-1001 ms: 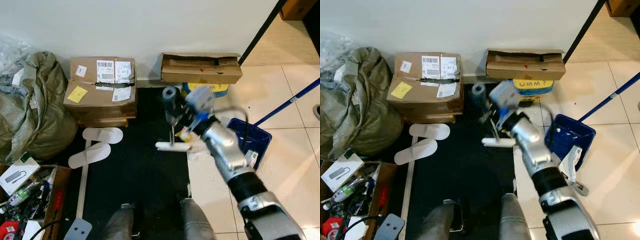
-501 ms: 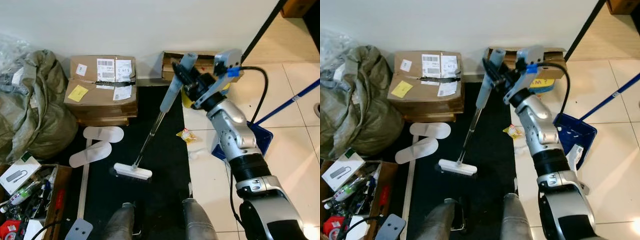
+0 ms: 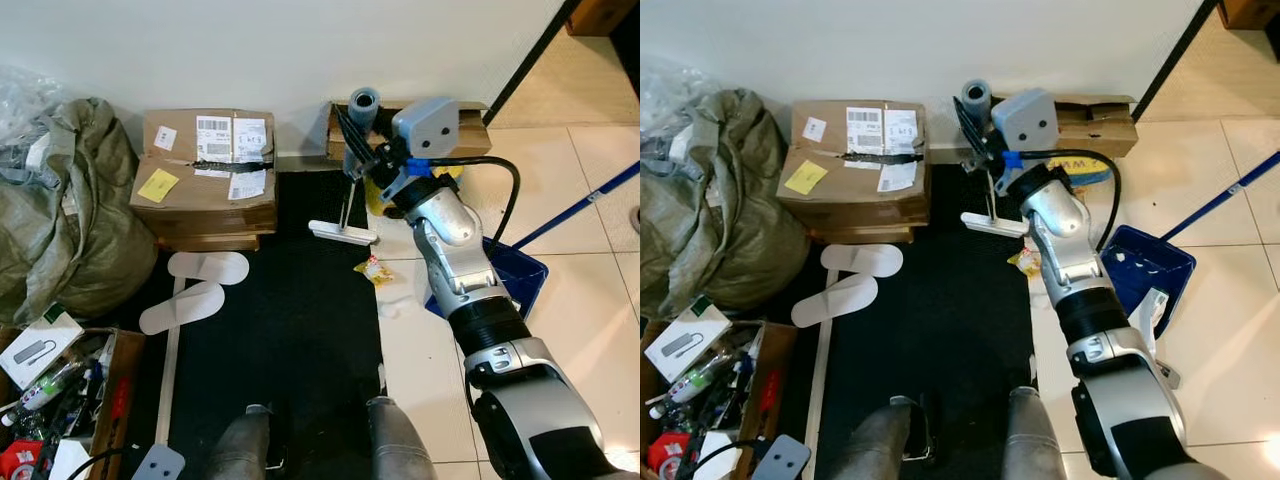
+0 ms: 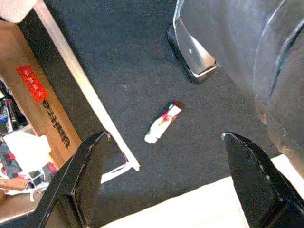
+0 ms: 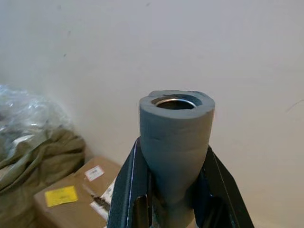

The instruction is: Sweep floor

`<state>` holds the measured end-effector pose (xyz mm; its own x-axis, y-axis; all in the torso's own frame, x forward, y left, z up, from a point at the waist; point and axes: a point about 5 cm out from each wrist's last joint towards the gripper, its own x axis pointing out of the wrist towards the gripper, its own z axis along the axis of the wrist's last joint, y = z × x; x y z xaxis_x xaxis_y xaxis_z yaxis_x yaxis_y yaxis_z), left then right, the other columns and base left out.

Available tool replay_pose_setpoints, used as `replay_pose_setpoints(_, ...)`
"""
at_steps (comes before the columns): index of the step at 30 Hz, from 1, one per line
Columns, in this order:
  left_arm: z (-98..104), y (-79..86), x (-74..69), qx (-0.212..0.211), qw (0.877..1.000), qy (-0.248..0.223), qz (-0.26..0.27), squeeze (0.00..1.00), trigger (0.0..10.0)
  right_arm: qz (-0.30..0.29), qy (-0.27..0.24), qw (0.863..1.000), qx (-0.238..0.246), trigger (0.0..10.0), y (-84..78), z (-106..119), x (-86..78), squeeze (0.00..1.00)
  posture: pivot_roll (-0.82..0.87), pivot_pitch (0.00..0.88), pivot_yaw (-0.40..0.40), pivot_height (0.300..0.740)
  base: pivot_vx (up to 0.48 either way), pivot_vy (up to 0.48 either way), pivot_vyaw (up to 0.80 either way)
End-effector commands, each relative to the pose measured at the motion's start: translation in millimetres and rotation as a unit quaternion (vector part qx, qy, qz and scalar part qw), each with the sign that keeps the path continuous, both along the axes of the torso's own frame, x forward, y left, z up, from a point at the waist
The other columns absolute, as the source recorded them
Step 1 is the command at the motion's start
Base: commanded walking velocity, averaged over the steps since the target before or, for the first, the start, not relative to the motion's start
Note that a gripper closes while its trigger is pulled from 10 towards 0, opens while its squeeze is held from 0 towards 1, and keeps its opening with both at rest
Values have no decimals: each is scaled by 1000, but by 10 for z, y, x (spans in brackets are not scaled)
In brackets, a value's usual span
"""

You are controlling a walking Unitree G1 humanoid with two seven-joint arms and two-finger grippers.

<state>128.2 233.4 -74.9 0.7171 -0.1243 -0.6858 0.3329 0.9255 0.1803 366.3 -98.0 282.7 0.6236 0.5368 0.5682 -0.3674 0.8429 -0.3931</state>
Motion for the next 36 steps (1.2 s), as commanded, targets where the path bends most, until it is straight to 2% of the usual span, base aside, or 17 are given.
replay_pose_setpoints(1, -93, -7, -260, -2, 999, 41, 0, 0, 10000, 6, -26, 1000, -11, 10000, 73, 8, -32, 0, 18, 427, 41, 740, 0, 0, 0)
replay_pose_setpoints(3, -95, -9, -266, -2, 999, 42, 0, 0, 10000, 2, -31, 999, -17, 10000, 74, 5, -28, 0, 18, 427, 41, 740, 0, 0, 0)
replay_pose_setpoints(4, -94, -9, -273, -3, 999, 41, -1, 0, 10000, 2, -46, 997, -59, 10000, 92, -74, -48, 0, 21, 432, 41, 740, 0, 0, 0)
replay_pose_setpoints(5, -94, -9, -273, -3, 999, 41, -1, 0, 10000, 2, -46, 997, -59, 10000, 92, -74, -48, 0, 21, 432, 41, 740, 0, 0, 0)
replay_pose_setpoints(6, -93, -9, -277, -3, 999, 40, 0, 0, 10000, 7, -57, 994, -96, 10000, 108, -171, -79, 0, 21, 434, 40, 740, 0, 0, 0)
replay_pose_setpoints(8, -93, -9, -277, -3, 999, 40, 0, 0, 10000, 7, -57, 994, -96, 10000, 108, -171, -79, 0, 21, 434, 40, 740, 0, 0, 0)
replay_pose_setpoints(10, -84, 8, -281, -3, 999, 37, 2, 0, 10000, 20, -83, 984, -159, 10000, 133, -372, -170, 0, 24, 442, 42, 740, 0, 0, 0)
replay_pose_setpoints(14, -75, 34, -287, -1, 999, 35, 3, 0, 10000, 8, -113, 981, -159, 10000, 132, -395, -200, 0, 30, 446, 49, 740, 0, 0, 0)
replay_pose_setpoints(16, -71, 47, -291, 1, 999, 35, 2, 0, 10000, -16, -134, 981, -138, 10000, 112, -310, -170, 0, 31, 442, 48, 740, 0, 0, 0)
replay_pose_setpoints(18, -70, 50, -290, 2, 999, 34, 2, 0, 10000, -19, -134, 981, -136, 10000, 107, -295, -156, 0, 31, 442, 48, 740, 0, 0, 0)
replay_pose_setpoints(25, -63, 28, -275, -2, 1000, 29, 0, 0, 10000, 6, -92, 981, -169, 10000, 128, -575, -175, 0, 33, 446, 42, 740, 0, 0, 0)
replay_pose_setpoints(26, -62, 28, -278, -2, 1000, 28, 0, 0, 10000, 17, -76, 982, -174, 10000, 145, -693, -209, 0, 35, 450, 41, 740, 0, 0, 0)
replay_pose_setpoints(28, -62, 28, -278, -2, 1000, 28, 0, 0, 10000, 17, -76, 982, -174, 10000, 145, -693, -209, 0, 35, 450, 41, 740, 0, 0, 0)
replay_pose_setpoints(30, -66, 28, -318, -3, 1000, 30, 0, 0, 10000, 55, -36, 980, -187, 10000, 219, -988, -337, 0, 41, 459, 44, 740, 0, 0, 0)
replay_pose_setpoints(31, -71, 28, -355, -4, 999, 32, -1, 0, 10000, 85, -19, 975, -206, 10000, 268, -1165, -444, 0, 41, 459, 44, 740, 0, 0, 0)
replay_pose_setpoints(36, -74, 40, -405, -4, 999, 36, -1, 0, 10000, 116, 5, 969, -219, 10000, 298, -1340, -560, 0, 43, 465, 50, 740, 0, 0, 0)
